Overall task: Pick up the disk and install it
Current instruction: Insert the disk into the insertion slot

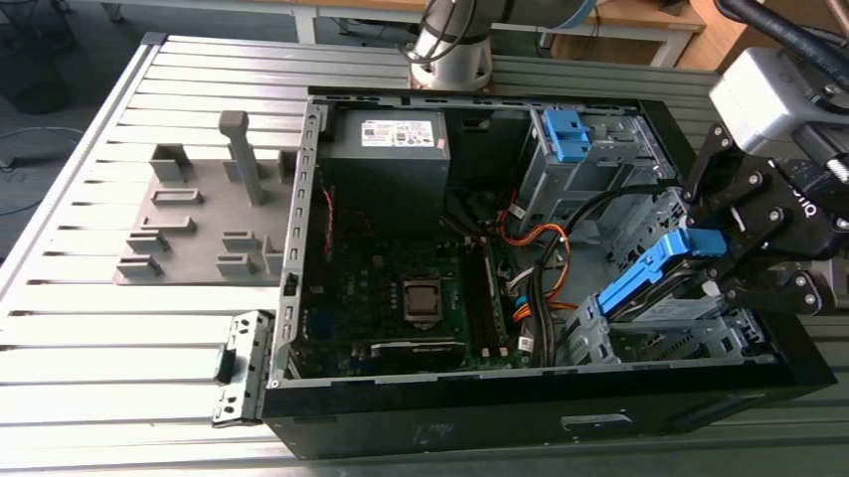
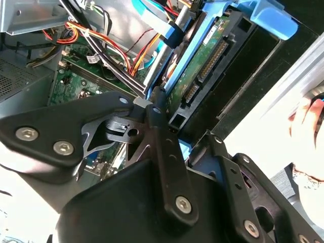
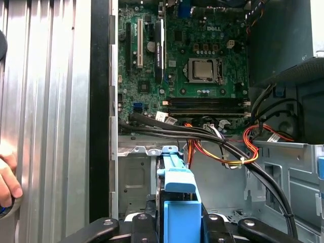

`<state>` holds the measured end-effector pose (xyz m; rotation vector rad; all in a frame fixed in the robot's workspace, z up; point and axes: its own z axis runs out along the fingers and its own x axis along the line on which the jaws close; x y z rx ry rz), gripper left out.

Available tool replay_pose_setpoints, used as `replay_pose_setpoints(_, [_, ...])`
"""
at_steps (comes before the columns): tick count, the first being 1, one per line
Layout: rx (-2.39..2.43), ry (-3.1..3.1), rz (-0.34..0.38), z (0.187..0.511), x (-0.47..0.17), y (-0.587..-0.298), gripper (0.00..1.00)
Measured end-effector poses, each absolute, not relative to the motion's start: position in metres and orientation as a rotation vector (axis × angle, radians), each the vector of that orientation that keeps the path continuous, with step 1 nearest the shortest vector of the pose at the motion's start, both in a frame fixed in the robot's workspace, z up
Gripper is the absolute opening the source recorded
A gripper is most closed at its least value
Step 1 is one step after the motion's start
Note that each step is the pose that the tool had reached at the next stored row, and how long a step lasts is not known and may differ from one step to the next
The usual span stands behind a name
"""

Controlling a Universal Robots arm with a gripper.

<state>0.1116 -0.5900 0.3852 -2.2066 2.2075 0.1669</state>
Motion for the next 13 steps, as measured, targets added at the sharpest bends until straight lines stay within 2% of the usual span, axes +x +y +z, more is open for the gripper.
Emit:
replay_pose_setpoints(4, [-2.207, 2.208, 0.167, 0.3851, 0.1116, -0.5900, 0.38])
replay_pose_setpoints(5, [-2.207, 2.207, 0.167, 0.3850, 0.1116, -0.5900, 0.44])
replay_pose_setpoints(10, [-2.207, 2.207, 0.167, 0.3848, 0.1116, -0.5900, 0.44])
replay_pose_setpoints(12, [-2.207, 2.207, 0.167, 0.3848, 0.1116, -0.5900, 0.42])
replay_pose_setpoints(13, [-2.207, 2.207, 0.167, 0.3848, 0.1116, -0.5900, 0.36])
